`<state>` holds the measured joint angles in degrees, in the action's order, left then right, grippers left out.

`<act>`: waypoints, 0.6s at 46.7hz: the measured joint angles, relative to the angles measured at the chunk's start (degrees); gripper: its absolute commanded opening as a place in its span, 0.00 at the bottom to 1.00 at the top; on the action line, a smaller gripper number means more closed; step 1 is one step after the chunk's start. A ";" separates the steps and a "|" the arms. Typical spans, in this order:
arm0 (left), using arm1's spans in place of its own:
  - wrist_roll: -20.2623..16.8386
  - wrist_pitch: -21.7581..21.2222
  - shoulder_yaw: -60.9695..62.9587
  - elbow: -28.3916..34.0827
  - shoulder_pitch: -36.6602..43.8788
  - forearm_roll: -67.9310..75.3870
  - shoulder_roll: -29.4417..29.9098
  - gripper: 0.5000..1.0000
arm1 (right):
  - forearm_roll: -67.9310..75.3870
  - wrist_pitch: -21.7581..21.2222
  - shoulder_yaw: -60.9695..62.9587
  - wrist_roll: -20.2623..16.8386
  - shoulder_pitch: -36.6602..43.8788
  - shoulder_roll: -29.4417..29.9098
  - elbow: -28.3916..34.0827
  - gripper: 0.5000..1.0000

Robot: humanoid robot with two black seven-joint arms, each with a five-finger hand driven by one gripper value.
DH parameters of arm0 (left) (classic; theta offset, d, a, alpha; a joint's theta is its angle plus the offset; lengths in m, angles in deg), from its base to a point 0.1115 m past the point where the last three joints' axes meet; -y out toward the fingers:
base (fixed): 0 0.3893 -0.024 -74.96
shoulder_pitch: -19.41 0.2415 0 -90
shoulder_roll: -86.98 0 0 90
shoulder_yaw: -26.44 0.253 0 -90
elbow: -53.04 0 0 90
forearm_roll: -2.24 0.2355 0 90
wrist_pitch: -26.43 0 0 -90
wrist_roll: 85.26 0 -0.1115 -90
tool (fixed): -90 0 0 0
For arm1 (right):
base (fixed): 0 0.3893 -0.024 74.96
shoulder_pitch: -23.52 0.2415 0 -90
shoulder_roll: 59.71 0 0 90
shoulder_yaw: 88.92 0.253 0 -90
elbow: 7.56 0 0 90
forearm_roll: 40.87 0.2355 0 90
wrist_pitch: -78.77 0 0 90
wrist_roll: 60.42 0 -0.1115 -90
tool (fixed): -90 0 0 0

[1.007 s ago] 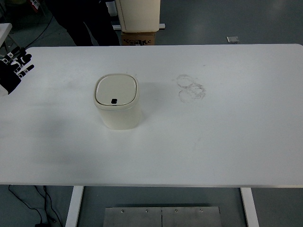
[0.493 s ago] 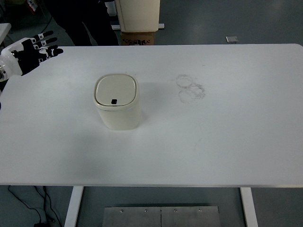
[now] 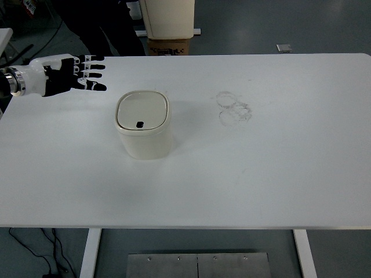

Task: Open trash can
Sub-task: 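Reach the left hand over the cream trash can lid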

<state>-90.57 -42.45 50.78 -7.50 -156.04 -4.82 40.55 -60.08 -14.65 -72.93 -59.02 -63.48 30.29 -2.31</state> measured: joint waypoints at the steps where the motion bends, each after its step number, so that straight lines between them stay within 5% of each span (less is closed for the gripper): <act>1: 0.02 0.90 1.22 -0.33 -1.36 0.01 -0.01 1.00 | -0.01 0.00 0.00 0.00 0.00 0.00 0.01 0.98; 28: 3.72 13.82 10.37 -3.02 -14.04 14.74 -4.12 1.00 | -0.01 0.00 0.01 0.00 -0.02 0.00 0.02 0.98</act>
<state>-86.85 -28.63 61.15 -10.52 -170.08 9.93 36.43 -60.10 -14.65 -72.93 -59.02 -63.49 30.29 -2.29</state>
